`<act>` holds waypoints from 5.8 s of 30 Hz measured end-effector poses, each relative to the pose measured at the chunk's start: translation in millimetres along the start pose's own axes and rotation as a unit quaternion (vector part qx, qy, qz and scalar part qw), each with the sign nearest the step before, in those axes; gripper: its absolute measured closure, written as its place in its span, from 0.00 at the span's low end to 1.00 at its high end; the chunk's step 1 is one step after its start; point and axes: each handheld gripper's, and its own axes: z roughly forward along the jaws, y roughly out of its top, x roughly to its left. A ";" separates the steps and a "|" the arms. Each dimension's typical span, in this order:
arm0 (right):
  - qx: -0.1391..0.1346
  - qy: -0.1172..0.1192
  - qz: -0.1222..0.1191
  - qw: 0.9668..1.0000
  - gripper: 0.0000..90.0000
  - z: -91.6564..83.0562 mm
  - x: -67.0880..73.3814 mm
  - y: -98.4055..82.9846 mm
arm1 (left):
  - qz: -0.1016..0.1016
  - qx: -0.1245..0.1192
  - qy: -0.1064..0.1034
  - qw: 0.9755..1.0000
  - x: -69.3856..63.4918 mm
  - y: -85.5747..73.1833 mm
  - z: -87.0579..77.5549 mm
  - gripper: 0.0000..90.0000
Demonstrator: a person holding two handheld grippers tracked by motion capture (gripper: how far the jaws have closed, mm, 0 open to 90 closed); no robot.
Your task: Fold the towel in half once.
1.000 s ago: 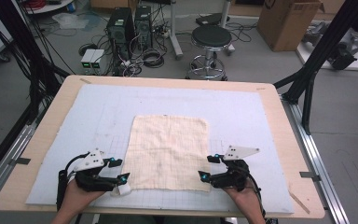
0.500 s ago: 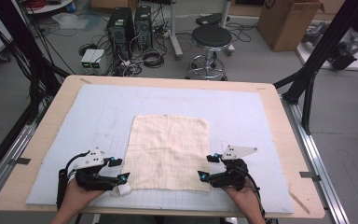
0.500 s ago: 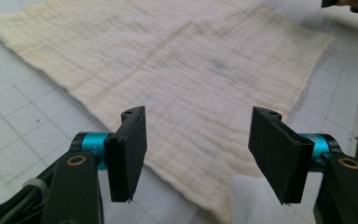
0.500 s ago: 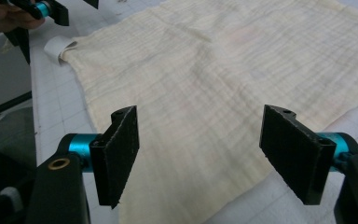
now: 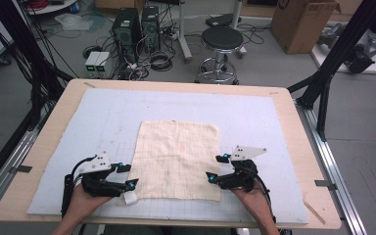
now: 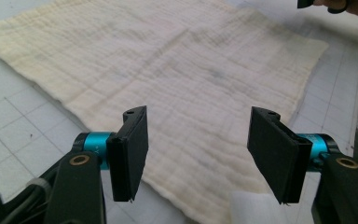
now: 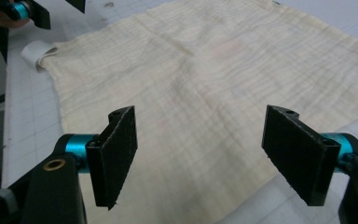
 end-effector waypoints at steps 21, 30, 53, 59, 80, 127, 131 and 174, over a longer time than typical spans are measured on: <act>0.015 0.002 0.022 1.000 0.31 9.8 -43.3 40.3 | -0.011 -0.015 0.019 1.000 37.4 57.7 16.4 0.49; 0.005 -0.013 0.023 1.000 0.39 15.9 -62.6 58.6 | -0.044 -0.010 0.027 0.999 69.1 72.4 33.9 0.52; 0.043 -0.069 0.067 0.994 0.65 58.9 -122.5 66.4 | -0.095 0.032 0.123 0.987 129.3 81.0 81.1 0.61; 0.059 -0.095 0.081 0.990 0.69 63.9 -130.9 59.1 | -0.104 0.046 0.131 0.985 135.0 73.6 89.9 0.66; 0.091 -0.119 0.094 0.984 0.86 79.8 -136.5 49.1 | -0.144 0.046 0.167 0.974 146.2 63.4 103.1 0.88; 0.026 -0.051 0.072 0.996 0.94 36.1 -112.2 99.8 | -0.119 -0.030 0.141 0.982 133.5 97.7 38.5 0.98; 0.018 -0.036 0.070 0.997 0.94 31.1 -107.2 95.3 | -0.106 -0.029 0.131 0.985 125.9 95.0 33.2 0.98; -0.002 0.041 0.074 0.996 0.94 -1.0 -56.4 45.9 | -0.078 -0.050 0.069 0.993 59.8 35.2 -9.1 0.98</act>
